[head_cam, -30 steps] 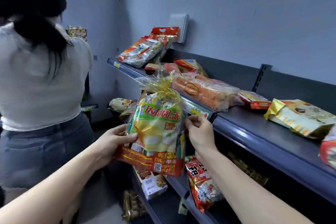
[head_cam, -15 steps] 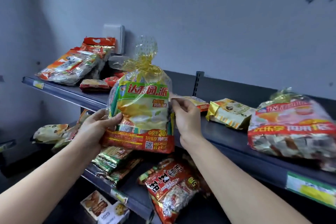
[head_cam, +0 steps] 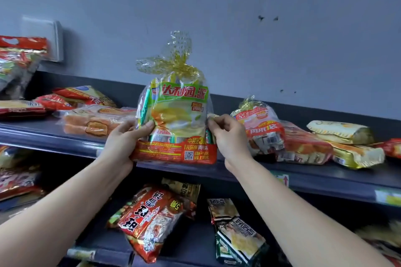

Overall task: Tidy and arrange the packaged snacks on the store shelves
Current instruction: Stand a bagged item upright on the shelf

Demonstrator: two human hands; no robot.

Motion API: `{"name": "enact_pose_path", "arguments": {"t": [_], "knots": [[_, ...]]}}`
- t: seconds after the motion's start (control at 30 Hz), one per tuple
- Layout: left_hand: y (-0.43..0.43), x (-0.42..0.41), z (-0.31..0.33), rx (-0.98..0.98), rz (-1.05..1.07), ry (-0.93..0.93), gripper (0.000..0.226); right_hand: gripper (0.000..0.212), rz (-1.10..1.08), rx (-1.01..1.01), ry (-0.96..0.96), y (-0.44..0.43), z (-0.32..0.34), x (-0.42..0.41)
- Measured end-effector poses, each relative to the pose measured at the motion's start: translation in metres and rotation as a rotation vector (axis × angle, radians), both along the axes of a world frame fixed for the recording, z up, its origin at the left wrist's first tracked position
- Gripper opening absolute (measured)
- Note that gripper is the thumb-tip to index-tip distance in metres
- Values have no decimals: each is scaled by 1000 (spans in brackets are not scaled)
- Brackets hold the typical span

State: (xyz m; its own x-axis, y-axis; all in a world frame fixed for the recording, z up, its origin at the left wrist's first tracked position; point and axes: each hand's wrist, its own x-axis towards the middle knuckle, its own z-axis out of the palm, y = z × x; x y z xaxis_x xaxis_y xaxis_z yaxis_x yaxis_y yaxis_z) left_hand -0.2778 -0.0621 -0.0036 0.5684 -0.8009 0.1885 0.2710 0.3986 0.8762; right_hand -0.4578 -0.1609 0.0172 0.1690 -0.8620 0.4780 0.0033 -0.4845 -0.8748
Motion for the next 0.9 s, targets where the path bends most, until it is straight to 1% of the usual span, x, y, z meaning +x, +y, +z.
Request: {"name": "enact_pose_path", "arguments": {"t": [0.07,0.1,0.2,0.27,0.37,0.4,0.43,0.47,0.53,0.73,0.9], "knots": [[-17,-17,6,-9,-35,-52,14,20,-97,-25,5,-7,6,-21],[-25,-26,10,-10,-63,-87,18,19,-147,-36,0,-11,9,-32],[-50,-56,20,-25,-195,-163,57,19,-319,-62,-34,-30,22,-66],[-68,-76,22,-37,-260,-232,75,21,-412,-70,-54,-44,31,-88],[-96,-102,19,1,-327,-409,112,24,-503,-73,-50,-66,40,-121],[-105,-110,16,21,-360,-484,118,24,-518,-68,-44,-73,42,-132],[-113,-118,13,31,-390,-551,115,24,-528,-64,-36,-81,42,-141],[-121,-125,10,39,-401,-604,105,24,-534,-63,-24,-88,42,-149],[-139,-134,3,57,-366,-664,90,24,-545,-88,7,-102,41,-159],[-180,-142,-10,161,-218,-736,81,23,-542,-232,139,-137,28,-167],[-207,-142,-10,204,-112,-814,63,21,-529,-281,226,-165,15,-166]]}}
